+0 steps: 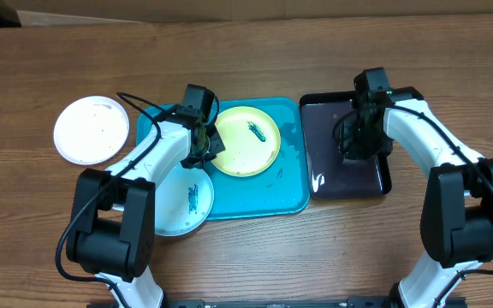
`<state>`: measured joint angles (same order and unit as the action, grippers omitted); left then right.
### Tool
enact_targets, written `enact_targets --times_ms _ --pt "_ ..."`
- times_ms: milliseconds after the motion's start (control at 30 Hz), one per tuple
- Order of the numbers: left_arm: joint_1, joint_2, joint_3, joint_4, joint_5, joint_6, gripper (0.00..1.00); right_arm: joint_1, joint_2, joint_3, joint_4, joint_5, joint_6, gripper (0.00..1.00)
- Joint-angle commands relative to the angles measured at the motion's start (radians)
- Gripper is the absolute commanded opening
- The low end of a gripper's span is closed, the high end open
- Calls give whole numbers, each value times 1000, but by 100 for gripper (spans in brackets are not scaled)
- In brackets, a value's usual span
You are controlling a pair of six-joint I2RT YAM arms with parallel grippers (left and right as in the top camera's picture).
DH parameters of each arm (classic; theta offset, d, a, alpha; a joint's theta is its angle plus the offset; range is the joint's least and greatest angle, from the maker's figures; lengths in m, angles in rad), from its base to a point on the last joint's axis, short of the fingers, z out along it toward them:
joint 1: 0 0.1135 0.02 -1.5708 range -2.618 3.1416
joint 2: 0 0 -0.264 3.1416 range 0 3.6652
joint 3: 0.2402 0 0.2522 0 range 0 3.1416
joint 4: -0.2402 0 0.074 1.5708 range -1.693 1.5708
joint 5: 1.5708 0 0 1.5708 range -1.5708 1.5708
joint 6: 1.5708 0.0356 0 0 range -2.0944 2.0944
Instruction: Clean dirty plates on tray and stack at the side
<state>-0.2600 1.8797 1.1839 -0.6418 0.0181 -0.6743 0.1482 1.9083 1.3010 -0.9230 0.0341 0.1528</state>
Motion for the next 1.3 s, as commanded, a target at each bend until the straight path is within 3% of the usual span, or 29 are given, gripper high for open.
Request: enact_targets --times_ms 0,67,133,167,267,300,333,367,400,467,767,867,900,967,1000,1067,1100,1133,1167,1267 --pt "5 16 -3 -1 2 17 5 0 -16 -52 31 9 -1 55" --pt "5 16 -3 0 2 17 5 0 -16 -73 43 -13 -1 42" --pt "5 16 -3 0 5 17 5 0 -16 -75 32 -35 -2 17" --pt "5 16 -3 0 5 17 5 0 -16 -74 27 -45 -2 9" --pt "5 16 -3 0 5 17 5 0 -16 -41 -9 -90 -5 4" --pt "5 16 -3 0 5 17 5 0 -16 -19 -26 -101 -5 6" --pt "5 16 -3 0 5 17 5 0 -16 -1 -40 -104 -5 17" --pt "5 16 -3 0 5 17 5 0 -16 19 -55 -103 -5 43" --pt "5 16 -3 0 5 17 5 0 -16 34 -62 -103 -5 60" --pt "5 16 -3 0 5 17 5 0 -17 53 -69 -103 -5 70" --pt "5 16 -3 0 6 24 6 0 -16 -8 -11 -13 -5 70" --pt "5 16 -3 1 8 23 6 0 -16 -51 50 -13 -5 65" --pt "5 16 -3 1 8 23 6 0 -16 -58 61 -13 -4 56" --pt "5 16 -2 0 8 24 6 0 -16 -60 66 -14 -5 20" --pt "5 16 -2 0 8 24 6 0 -16 -60 66 -18 -5 13" --pt "5 16 -2 0 8 23 6 0 -16 -53 62 -38 -5 16" --pt "5 16 -2 0 8 23 6 0 -16 -50 61 -43 -5 32" --pt "5 16 -2 0 8 24 6 0 -16 -47 61 -45 -5 55" --pt "5 16 -2 0 8 24 6 0 -16 -47 63 -43 -5 66" --pt "5 16 -2 0 8 24 6 0 -16 -47 82 -33 -5 70"
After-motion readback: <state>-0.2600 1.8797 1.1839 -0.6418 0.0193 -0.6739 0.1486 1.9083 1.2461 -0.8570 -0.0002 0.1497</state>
